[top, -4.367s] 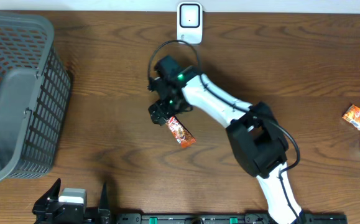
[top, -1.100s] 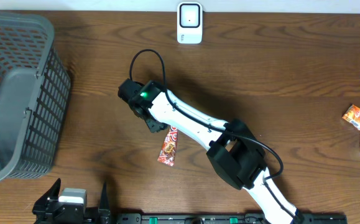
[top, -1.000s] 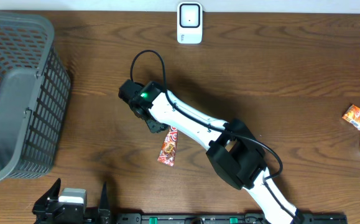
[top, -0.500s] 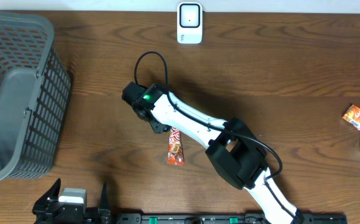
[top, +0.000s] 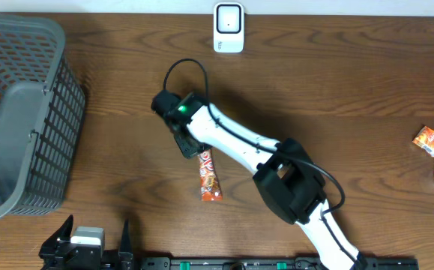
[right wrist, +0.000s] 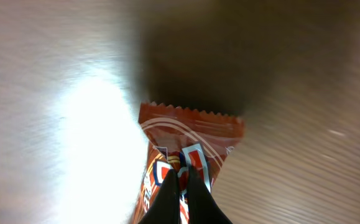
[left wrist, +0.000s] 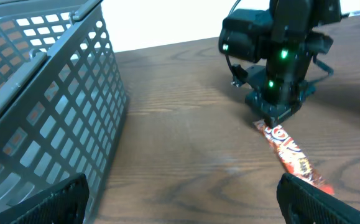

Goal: Scan the item barcode

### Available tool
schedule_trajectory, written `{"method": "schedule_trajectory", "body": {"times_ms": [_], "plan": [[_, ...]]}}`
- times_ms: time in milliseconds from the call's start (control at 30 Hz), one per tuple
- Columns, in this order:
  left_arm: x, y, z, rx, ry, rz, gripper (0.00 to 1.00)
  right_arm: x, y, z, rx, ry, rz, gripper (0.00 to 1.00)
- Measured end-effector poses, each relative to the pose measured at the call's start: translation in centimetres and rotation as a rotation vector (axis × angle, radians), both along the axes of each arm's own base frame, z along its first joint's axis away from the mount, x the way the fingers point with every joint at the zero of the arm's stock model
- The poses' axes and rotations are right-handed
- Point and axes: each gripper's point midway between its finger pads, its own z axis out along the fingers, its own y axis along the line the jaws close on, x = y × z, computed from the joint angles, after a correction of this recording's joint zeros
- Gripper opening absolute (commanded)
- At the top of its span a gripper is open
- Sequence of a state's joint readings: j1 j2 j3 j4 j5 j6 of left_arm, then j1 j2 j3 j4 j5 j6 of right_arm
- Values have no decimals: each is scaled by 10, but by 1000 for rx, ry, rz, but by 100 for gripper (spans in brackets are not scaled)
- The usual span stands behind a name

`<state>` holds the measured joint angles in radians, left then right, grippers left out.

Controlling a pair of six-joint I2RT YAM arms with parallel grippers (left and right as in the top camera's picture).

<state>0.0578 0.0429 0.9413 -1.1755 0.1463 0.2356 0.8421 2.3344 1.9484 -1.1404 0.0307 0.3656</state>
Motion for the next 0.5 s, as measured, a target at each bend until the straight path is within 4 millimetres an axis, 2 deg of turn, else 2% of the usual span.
{"method": "schedule_trajectory", "body": {"times_ms": [200, 367, 400, 433, 500], "plan": [[0, 0, 0, 0, 0, 0, 96, -12, 16, 14, 278, 244, 36, 1], [0, 0, 0, 0, 0, 0, 96, -1, 13, 33, 477, 360, 16, 1], [0, 0, 0, 0, 0, 0, 96, 2, 11, 35, 496, 367, 9, 5], [0, 0, 0, 0, 0, 0, 96, 4, 9, 36, 508, 370, 6, 17], [0, 0, 0, 0, 0, 0, 96, 6, 4, 36, 505, 374, 2, 25]]}}
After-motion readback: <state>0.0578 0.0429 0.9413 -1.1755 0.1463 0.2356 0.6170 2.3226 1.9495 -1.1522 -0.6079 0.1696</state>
